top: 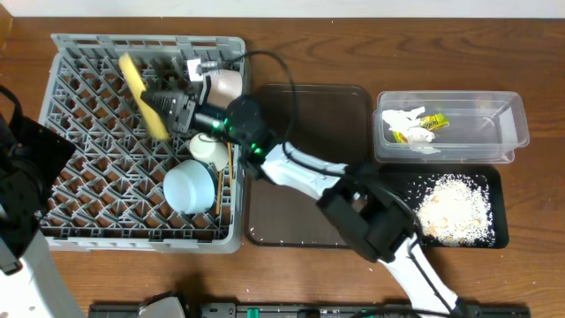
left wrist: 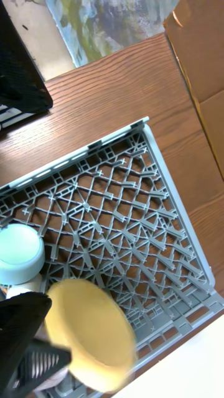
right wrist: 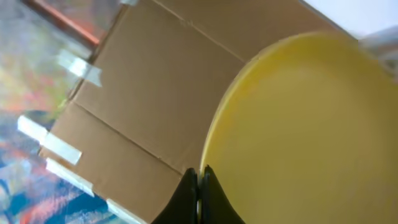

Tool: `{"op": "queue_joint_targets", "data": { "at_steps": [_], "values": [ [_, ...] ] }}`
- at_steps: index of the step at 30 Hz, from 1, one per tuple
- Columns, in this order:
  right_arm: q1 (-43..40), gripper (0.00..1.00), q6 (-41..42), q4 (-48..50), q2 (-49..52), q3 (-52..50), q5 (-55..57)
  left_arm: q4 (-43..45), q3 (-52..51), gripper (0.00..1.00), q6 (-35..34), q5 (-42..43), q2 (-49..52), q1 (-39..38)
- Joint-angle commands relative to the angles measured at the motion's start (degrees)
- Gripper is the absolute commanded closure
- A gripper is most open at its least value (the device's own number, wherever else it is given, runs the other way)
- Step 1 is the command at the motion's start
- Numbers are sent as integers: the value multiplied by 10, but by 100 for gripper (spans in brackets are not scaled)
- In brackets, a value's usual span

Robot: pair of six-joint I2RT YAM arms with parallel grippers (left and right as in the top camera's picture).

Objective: Sort waste into correct bins and load items into the dishwasher
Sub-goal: 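Lift the yellow plate and carry it left into the rack, then stand the yellow plate upright in the rack slots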

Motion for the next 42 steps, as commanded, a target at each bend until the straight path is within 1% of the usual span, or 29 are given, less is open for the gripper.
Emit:
{"op": "queue_joint_targets", "data": {
  "at_steps": [1, 7, 12, 16, 33, 35, 42],
  "values": [
    [9, 99, 12, -6, 1, 3, 47, -29, 5, 7, -7, -2, 0, 3],
    [12, 99, 3, 4, 0, 3, 97, -29, 5, 7, -7, -2, 0, 3],
    [5, 99, 3, 5, 0, 3, 90, -29, 5, 7, -7, -2, 0, 3],
    [0, 99, 3, 33, -5, 3, 85, -29, 5, 7, -7, -2, 0, 3],
    [-26, 99, -1, 27, -33, 3, 77, -29, 5, 7, -7, -2, 0, 3],
    [-27, 99, -1, 20, -41, 3, 75, -29, 5, 7, -7, -2, 0, 3],
    [-25, 99, -5, -56, -47, 3, 74, -29, 5, 7, -7, -2, 0, 3]
  ]
}}
